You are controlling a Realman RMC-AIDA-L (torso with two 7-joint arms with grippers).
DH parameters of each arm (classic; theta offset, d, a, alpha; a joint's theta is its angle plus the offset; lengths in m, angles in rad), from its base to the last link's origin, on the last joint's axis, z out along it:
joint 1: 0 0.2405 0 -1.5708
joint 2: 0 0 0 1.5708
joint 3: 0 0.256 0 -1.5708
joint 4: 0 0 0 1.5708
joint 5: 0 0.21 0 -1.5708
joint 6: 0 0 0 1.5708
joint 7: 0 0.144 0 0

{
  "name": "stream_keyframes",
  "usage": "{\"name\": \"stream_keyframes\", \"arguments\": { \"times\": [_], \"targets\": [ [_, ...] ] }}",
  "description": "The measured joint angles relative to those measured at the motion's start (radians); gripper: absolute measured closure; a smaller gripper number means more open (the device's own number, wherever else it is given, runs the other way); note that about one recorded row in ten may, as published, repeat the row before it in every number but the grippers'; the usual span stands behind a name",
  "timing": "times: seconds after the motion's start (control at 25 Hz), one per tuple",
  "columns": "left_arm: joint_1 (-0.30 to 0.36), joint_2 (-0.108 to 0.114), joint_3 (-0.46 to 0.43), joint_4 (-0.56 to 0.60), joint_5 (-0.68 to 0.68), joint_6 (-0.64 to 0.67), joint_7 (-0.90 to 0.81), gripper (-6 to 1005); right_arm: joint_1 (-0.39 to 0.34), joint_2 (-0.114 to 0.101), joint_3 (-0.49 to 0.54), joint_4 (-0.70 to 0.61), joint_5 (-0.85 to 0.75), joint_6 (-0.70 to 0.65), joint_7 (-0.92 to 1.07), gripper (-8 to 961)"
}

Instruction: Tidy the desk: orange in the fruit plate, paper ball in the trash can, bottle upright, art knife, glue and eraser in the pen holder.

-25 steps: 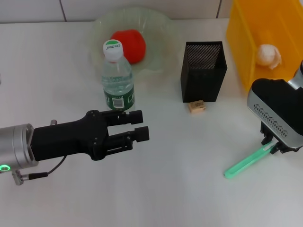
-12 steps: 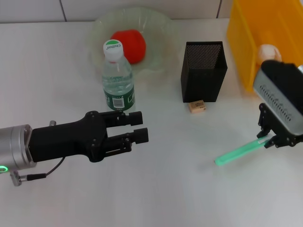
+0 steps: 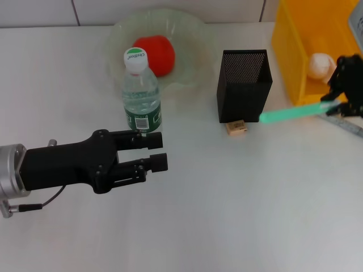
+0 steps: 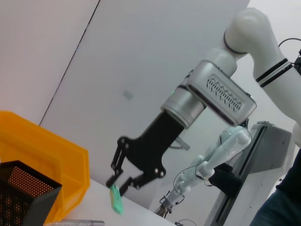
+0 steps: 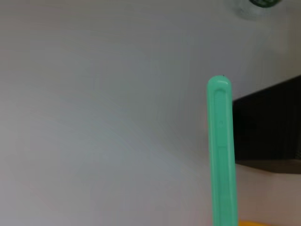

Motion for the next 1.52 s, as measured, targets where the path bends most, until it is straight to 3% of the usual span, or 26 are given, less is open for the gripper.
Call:
{"name": "stream_keyframes", "arguments": {
  "times": [0.04,0.36,0.48,0.6,0.64,1.04,1.24,1.52],
  "targets": [
    [-0.001,0.003,0.000,0.005,0.000,0.003,0.000,472,0.015,-0.004,0.001,-0.068,-0.019,-0.029,0.024,782],
    [-0.002,0.003,0.002,0.008,0.000,0.004,0.007,472,0.111,-0.009,-0.011,-0.160,-0.110,-0.056,0.046,780],
    [-0.003,0.000,0.002,0.008,0.000,0.004,0.006,472,0.162,-0.025,-0.038,-0.166,-0.119,-0.054,0.053,780],
    [-0.004,-0.002,0.002,0.008,-0.001,0.006,0.004,472,0.202,-0.055,-0.119,-0.157,-0.121,-0.042,0.081,779],
    [-0.003,-0.003,0.002,0.008,-0.003,0.007,0.003,471,0.221,-0.071,-0.175,-0.137,-0.121,-0.025,0.096,779],
    [0.004,-0.010,-0.004,0.008,-0.007,0.009,0.000,471,0.304,-0.126,-0.364,0.062,-0.125,0.120,0.101,777],
    [0.004,-0.011,-0.006,0.008,-0.008,0.009,0.000,470,0.353,-0.145,-0.445,0.158,-0.126,0.180,0.102,776],
    [0.005,-0.010,-0.007,0.008,-0.008,0.021,-0.012,470,0.419,-0.148,-0.575,0.264,-0.126,0.228,0.104,774]
  ]
}}
